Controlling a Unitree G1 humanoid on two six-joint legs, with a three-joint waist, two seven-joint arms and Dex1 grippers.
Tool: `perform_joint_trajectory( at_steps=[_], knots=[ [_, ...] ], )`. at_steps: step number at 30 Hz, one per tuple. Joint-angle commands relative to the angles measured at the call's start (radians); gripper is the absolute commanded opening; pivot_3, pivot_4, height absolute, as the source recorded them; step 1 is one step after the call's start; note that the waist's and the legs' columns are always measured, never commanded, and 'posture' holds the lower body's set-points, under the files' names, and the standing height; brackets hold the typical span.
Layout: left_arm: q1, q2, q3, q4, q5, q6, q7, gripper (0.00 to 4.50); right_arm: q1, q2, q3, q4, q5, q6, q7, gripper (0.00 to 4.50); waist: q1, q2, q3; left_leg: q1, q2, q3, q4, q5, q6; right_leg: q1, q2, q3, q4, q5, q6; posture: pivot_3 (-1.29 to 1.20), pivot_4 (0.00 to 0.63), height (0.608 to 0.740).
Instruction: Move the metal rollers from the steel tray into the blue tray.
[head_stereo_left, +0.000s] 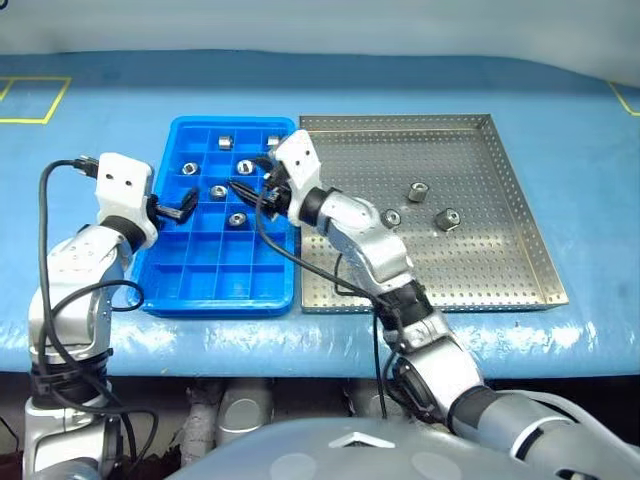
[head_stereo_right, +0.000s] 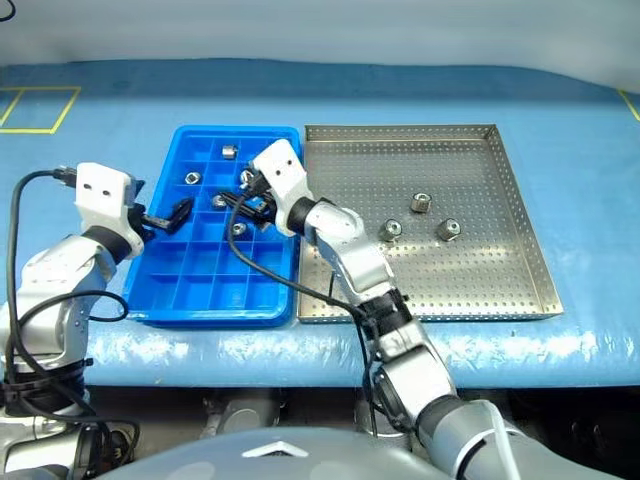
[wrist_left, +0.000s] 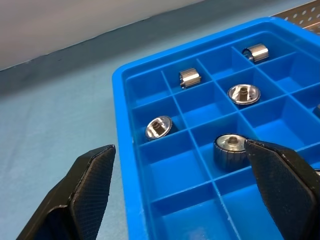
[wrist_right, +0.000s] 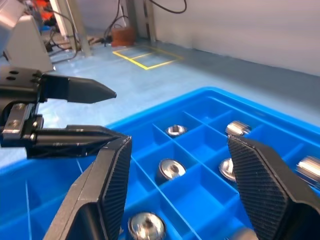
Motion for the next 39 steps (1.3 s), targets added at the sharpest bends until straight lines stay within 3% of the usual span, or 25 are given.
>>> perform_joint_trajectory(
  at_steps=[1, 7, 19, 27, 33, 39],
  knots=[
    [-0.020, 0.000, -0.026, 0.027, 0.012, -0.034, -0.011, 4.50, 0.132, -0.144, 0.022, -0.315, -0.001, 0.204, 0.013, 3.22, -0.001, 0.000, 0.000, 0.000, 0.000, 0.000, 0.000, 0.000, 0.000, 0.000, -0.001, 0.000, 0.000, 0.000, 0.000, 0.02, 0.150, 0.740],
    [-0.059, 0.001, -0.080, 0.076, 0.012, -0.073, -0.043, 4.50, 0.313, -0.216, -0.004, -0.570, 0.024, 0.430, -0.076, 3.22, -0.035, 0.000, 0.000, 0.001, 0.005, 0.000, 0.000, 0.000, 0.000, -0.002, 0.003, -0.002, 0.004, -0.006, 0.000, -0.04, 0.150, 0.740],
    [-0.092, 0.005, -0.122, 0.096, -0.005, -0.103, -0.106, 4.50, 0.396, -0.346, 0.056, -0.471, -0.073, 0.468, -0.160, 3.22, -0.050, 0.000, 0.000, 0.002, 0.004, 0.001, 0.001, 0.001, -0.001, 0.000, 0.003, -0.001, 0.002, -0.005, 0.001, -0.05, 0.150, 0.740],
    [-0.072, 0.007, -0.122, 0.080, -0.010, -0.106, -0.125, 4.50, 0.424, -0.359, 0.061, -0.465, -0.059, 0.486, -0.159, 3.22, -0.049, -0.001, 0.000, 0.001, 0.003, 0.000, 0.001, 0.001, -0.001, 0.001, 0.003, -0.002, 0.002, -0.005, 0.001, -0.05, 0.150, 0.740],
    [-0.069, 0.019, -0.094, 0.069, -0.011, -0.099, -0.123, 4.50, 0.409, -0.339, 0.045, -0.464, -0.054, 0.480, -0.173, 1.85, -0.042, -0.001, 0.000, 0.001, 0.003, 0.000, 0.001, 0.001, -0.001, 0.001, 0.003, -0.002, 0.001, -0.005, 0.001, -0.04, 0.150, 0.740],
    [-0.065, 0.041, -0.027, 0.063, -0.022, -0.090, -0.110, 4.50, 0.300, -0.285, 0.043, -0.492, -0.055, 0.458, -0.189, 1.85, -0.048, -0.001, 0.001, 0.001, 0.004, 0.000, 0.001, 0.001, -0.001, 0.000, 0.003, -0.002, 0.002, -0.005, 0.001, -0.02, 0.150, 0.740]
  ],
)
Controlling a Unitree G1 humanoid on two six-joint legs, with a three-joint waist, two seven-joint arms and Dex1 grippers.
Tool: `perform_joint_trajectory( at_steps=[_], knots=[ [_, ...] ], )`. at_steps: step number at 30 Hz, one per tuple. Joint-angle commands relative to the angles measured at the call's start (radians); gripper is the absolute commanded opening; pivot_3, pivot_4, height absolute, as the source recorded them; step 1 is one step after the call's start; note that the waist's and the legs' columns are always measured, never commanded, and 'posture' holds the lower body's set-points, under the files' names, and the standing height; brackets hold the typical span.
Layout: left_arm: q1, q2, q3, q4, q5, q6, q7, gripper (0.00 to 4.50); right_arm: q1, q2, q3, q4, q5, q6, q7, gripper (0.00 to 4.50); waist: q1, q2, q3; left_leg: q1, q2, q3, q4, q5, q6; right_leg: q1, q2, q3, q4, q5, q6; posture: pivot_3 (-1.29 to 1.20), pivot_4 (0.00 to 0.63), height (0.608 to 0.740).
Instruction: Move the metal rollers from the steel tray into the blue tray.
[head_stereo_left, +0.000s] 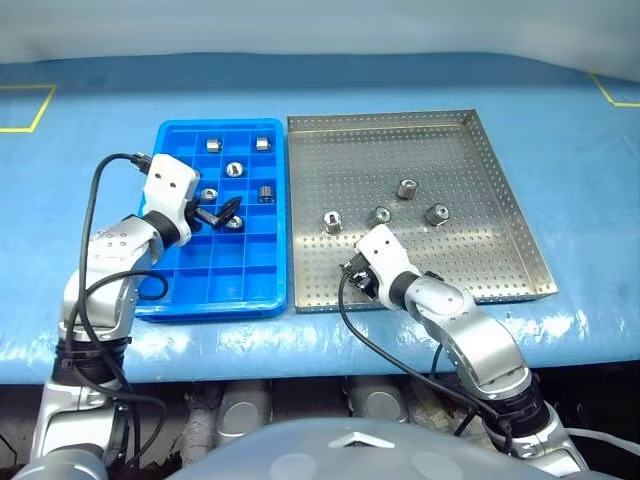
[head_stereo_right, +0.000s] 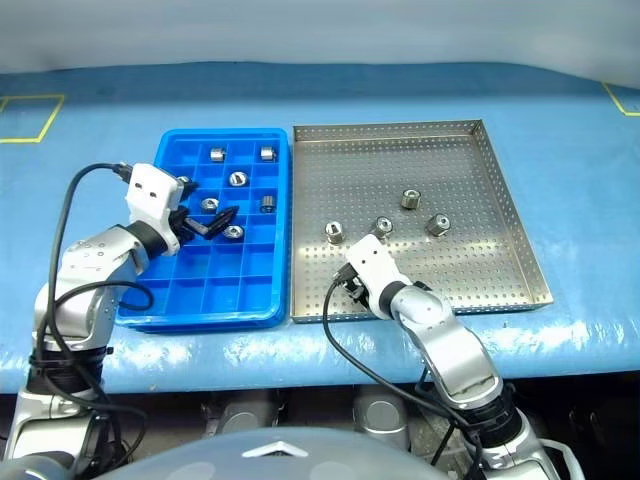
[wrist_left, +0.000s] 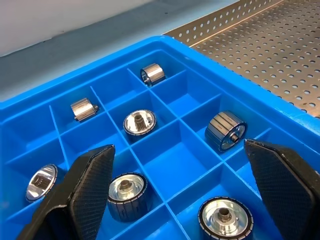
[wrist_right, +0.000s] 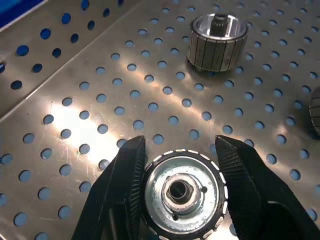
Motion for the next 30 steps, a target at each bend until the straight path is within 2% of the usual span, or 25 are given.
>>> perform_joint_trajectory(
  at_steps=[1, 5, 8, 11, 16, 22, 29, 30],
  knots=[
    [-0.001, 0.022, 0.083, -0.047, -0.019, -0.002, 0.012, 4.50, -0.100, 0.057, -0.016, -0.053, 0.025, -0.031, 0.001, 1.85, 0.000, 0.000, 0.000, 0.000, 0.000, 0.000, 0.000, 0.000, 0.000, 0.000, 0.000, 0.000, 0.000, 0.000, 0.000, -0.02, 0.150, 0.740],
    [0.005, 0.075, 0.147, -0.019, 0.015, 0.005, 0.036, 4.50, -0.259, 0.151, 0.046, -0.030, 0.051, -0.061, 0.028, 1.85, -0.005, 0.000, 0.001, 0.000, 0.001, -0.001, 0.000, 0.000, 0.000, 0.000, 0.001, -0.001, 0.001, 0.000, 0.000, 0.00, 0.150, 0.740],
    [0.008, 0.119, 0.170, 0.003, 0.026, -0.005, 0.032, 4.50, -0.332, 0.270, 0.117, 0.050, 0.090, -0.096, 0.052, 1.85, -0.001, 0.000, 0.000, 0.000, 0.001, -0.005, -0.001, 0.000, 0.000, 0.000, 0.001, -0.005, 0.001, -0.001, -0.002, 0.01, 0.150, 0.740],
    [0.008, 0.142, 0.181, -0.001, 0.021, -0.003, 0.030, 4.50, -0.359, 0.358, 0.183, 0.138, 0.116, -0.127, 0.083, 1.85, 0.007, 0.000, 0.000, -0.001, 0.001, -0.007, -0.003, 0.000, 0.000, 0.000, 0.000, -0.008, 0.001, 0.001, -0.008, 0.03, 0.150, 0.740],
    [0.036, 0.146, 0.192, -0.046, 0.008, 0.014, 0.034, 4.50, -0.382, 0.449, 0.285, 0.332, 0.097, -0.201, 0.099, 1.85, 0.017, 0.000, 0.000, -0.001, -0.001, -0.009, -0.003, 0.000, -0.001, 0.001, -0.002, -0.011, 0.000, 0.001, -0.009, 0.08, 0.150, 0.740],
    [0.078, 0.137, 0.195, -0.089, -0.001, 0.035, 0.043, 4.50, -0.354, 0.496, 0.323, 0.441, 0.114, -0.212, 0.123, 1.85, 0.027, 0.000, 0.000, -0.001, 0.000, -0.012, -0.003, 0.001, -0.003, 0.001, -0.002, -0.015, 0.002, 0.000, -0.010, 0.11, 0.150, 0.740],
    [0.098, 0.141, 0.203, -0.115, -0.005, 0.062, 0.048, 4.50, -0.330, 0.481, 0.332, 0.473, 0.098, -0.216, 0.132, 1.85, 0.042, 0.000, 0.001, -0.001, 0.001, -0.013, -0.003, 0.002, -0.005, 0.001, -0.001, -0.016, 0.003, -0.002, -0.009, 0.12, 0.150, 0.740],
    [0.097, 0.140, 0.202, -0.116, -0.005, 0.063, 0.047, 4.50, -0.329, 0.477, 0.333, 0.474, 0.093, -0.221, 0.133, 2.20, 0.043, 0.000, 0.001, -0.001, 0.001, -0.013, -0.003, 0.002, -0.005, 0.001, -0.001, -0.016, 0.003, -0.003, -0.009, 0.12, 0.150, 0.740]
  ],
)
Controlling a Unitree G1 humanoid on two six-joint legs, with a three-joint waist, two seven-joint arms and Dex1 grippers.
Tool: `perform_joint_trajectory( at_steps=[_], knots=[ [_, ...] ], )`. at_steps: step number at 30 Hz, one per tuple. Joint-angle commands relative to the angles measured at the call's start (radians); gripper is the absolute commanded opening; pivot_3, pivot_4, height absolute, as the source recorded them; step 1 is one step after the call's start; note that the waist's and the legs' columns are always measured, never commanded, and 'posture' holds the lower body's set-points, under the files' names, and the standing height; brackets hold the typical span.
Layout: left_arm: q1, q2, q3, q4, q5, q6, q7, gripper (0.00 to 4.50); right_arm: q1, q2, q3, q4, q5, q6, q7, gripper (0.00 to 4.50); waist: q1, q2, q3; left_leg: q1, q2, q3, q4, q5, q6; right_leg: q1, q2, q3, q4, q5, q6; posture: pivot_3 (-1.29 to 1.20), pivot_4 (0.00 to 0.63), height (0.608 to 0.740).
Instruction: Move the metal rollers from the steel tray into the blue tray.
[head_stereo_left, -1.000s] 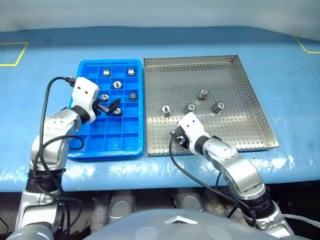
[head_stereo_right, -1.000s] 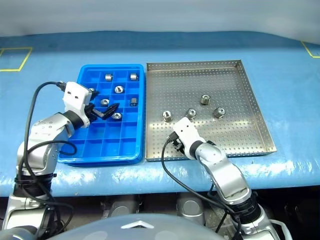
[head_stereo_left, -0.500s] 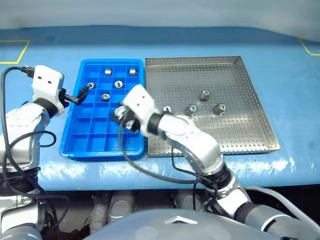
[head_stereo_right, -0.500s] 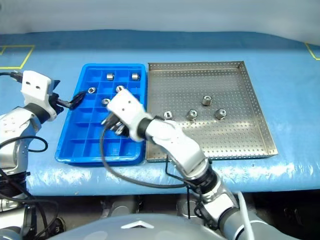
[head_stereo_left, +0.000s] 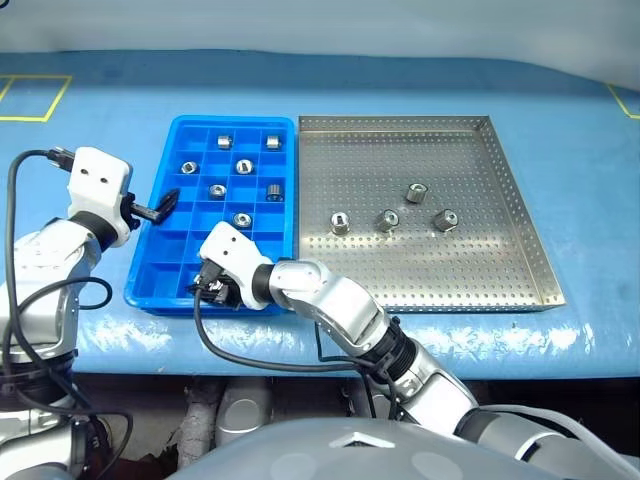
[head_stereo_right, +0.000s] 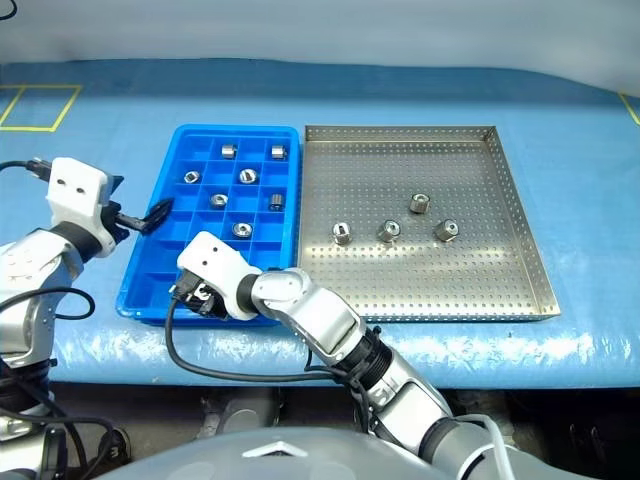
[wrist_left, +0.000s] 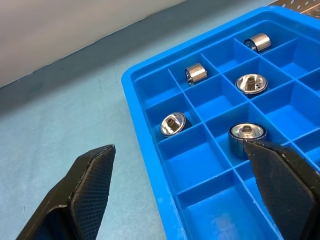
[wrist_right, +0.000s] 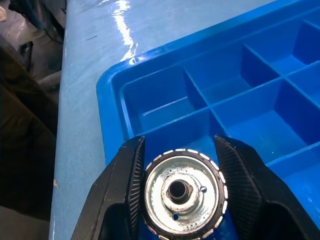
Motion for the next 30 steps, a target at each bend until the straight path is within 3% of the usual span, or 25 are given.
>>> perform_joint_trajectory(
  at_steps=[1, 6, 10, 15, 22, 30],
  knots=[
    [-0.005, 0.009, 0.031, -0.038, -0.004, 0.001, 0.004, 4.50, -0.001, 0.002, -0.001, -0.020, -0.011, -0.035, 0.002, 2.62, 0.001, 0.000, 0.000, 0.000, 0.000, 0.000, 0.000, 0.000, 0.000, 0.000, 0.000, 0.000, 0.000, 0.000, 0.000, 0.12, 0.150, 0.740],
    [-0.028, 0.003, 0.005, -0.016, 0.000, -0.009, 0.000, 4.50, -0.002, -0.005, -0.023, -0.026, -0.037, -0.063, -0.017, 4.11, 0.000, 0.000, 0.000, 0.000, 0.000, 0.000, 0.000, 0.000, 0.000, 0.000, 0.000, 0.000, 0.000, 0.000, 0.000, 0.08, 0.150, 0.740],
    [-0.063, -0.011, -0.033, 0.004, 0.002, -0.019, -0.005, 4.50, -0.005, -0.040, -0.063, -0.102, -0.053, -0.076, -0.030, 4.11, -0.001, 0.000, 0.000, 0.000, 0.000, 0.000, 0.000, 0.000, -0.001, 0.000, 0.000, 0.000, 0.000, 0.000, 0.000, 0.05, 0.150, 0.740],
    [-0.093, -0.046, -0.071, 0.019, -0.006, -0.038, -0.013, 4.50, -0.021, -0.163, -0.271, -0.272, -0.122, -0.076, -0.134, 4.11, -0.002, 0.000, 0.000, 0.000, -0.001, 0.000, 0.000, 0.001, -0.001, 0.000, -0.001, 0.000, 0.000, 0.000, 0.000, 0.02, 0.150, 0.740],
    [-0.111, -0.110, -0.139, 0.042, -0.002, -0.057, -0.019, 4.50, 0.103, -0.471, -0.612, -0.317, -0.342, -0.017, -0.352, 4.11, -0.003, 0.000, 0.000, -0.001, -0.002, 0.000, 0.000, 0.000, -0.001, 0.001, -0.002, 0.001, -0.001, 0.002, -0.003, -0.02, 0.150, 0.740],
    [-0.145, -0.124, -0.174, 0.076, 0.010, -0.070, -0.029, 4.50, 0.217, -0.417, -0.781, -0.213, -0.294, -0.021, -0.402, 4.11, -0.051, 0.001, 0.001, 0.000, 0.000, 0.003, 0.000, 0.000, 0.000, 0.000, 0.000, 0.003, 0.001, 0.001, -0.004, -0.05, 0.150, 0.740]
  ],
)
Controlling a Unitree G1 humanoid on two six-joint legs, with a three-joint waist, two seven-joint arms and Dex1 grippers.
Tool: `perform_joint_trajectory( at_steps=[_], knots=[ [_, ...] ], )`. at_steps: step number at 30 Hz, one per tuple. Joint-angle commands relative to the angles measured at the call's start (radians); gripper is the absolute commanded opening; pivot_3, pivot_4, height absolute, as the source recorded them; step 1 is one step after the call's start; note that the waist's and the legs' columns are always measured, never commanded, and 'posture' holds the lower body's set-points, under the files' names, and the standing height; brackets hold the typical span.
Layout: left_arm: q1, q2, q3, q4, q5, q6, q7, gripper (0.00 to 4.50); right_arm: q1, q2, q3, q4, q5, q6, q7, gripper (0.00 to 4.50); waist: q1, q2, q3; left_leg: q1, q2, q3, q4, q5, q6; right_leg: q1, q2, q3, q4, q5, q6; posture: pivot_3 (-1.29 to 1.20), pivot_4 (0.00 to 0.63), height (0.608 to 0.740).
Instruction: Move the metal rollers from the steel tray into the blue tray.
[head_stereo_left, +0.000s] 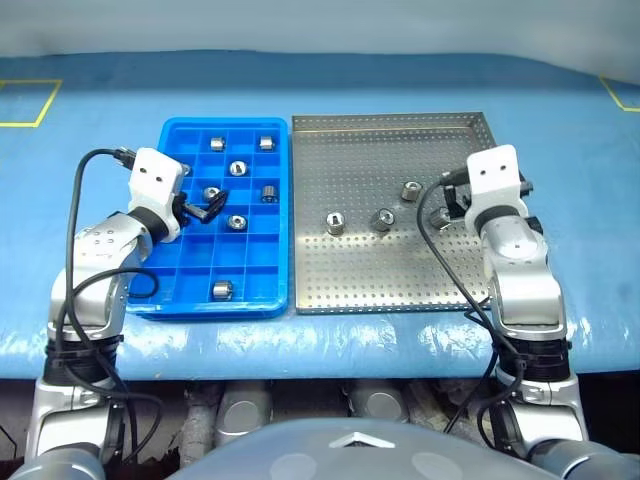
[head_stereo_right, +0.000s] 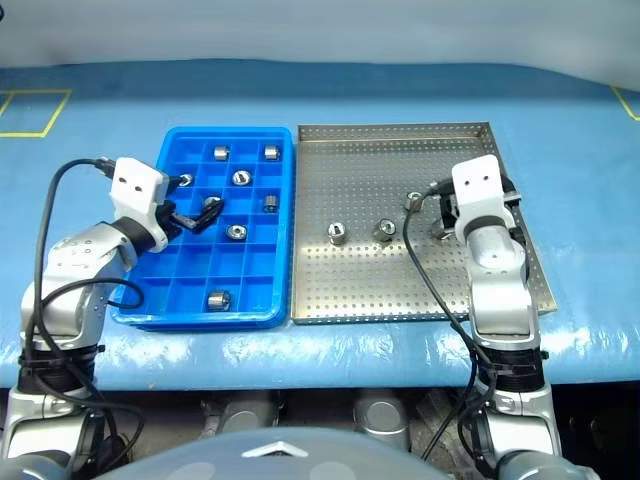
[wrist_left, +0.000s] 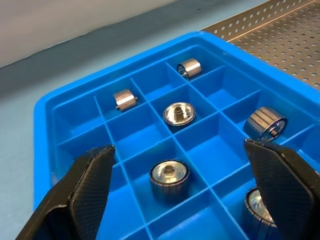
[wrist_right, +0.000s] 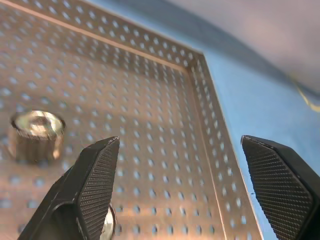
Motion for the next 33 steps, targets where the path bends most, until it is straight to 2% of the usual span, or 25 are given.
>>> perform_joint_trajectory(
  at_steps=[1, 26, 29, 33],
  knots=[
    [-0.027, 0.008, 0.004, 0.004, 0.009, -0.026, -0.006, 4.50, 0.000, 0.040, -0.037, 0.022, 0.024, -0.028, -0.023, 4.11, -0.007, 0.001, 0.000, 0.000, 0.000, 0.000, 0.001, 0.000, 0.000, 0.000, 0.000, 0.000, 0.000, 0.000, 0.000, -0.05, 0.150, 0.740],
    [-0.014, 0.015, 0.001, -0.013, 0.013, -0.002, 0.004, 4.50, 0.006, 0.158, -0.075, 0.109, 0.151, -0.070, -0.014, 4.11, 0.002, 0.001, 0.001, 0.000, -0.001, 0.000, 0.001, 0.000, 0.000, 0.001, 0.000, 0.001, 0.000, 0.000, 0.001, -0.03, 0.150, 0.740],
    [-0.014, 0.015, 0.001, -0.014, 0.014, -0.001, 0.005, 4.50, 0.003, 0.162, -0.085, 0.140, 0.174, -0.093, -0.008, 3.60, 0.002, 0.001, 0.001, 0.000, -0.001, 0.000, 0.001, 0.000, 0.000, 0.001, 0.000, 0.001, 0.000, 0.000, 0.001, -0.03, 0.150, 0.740],
    [-0.013, 0.015, 0.001, -0.016, 0.015, 0.001, 0.007, 4.50, 0.000, 0.153, -0.082, 0.163, 0.181, -0.116, -0.009, 2.35, 0.003, 0.001, 0.001, 0.000, -0.001, 0.000, 0.001, 0.000, 0.000, 0.001, 0.000, 0.001, 0.000, 0.000, 0.001, -0.03, 0.150, 0.740]
  ],
)
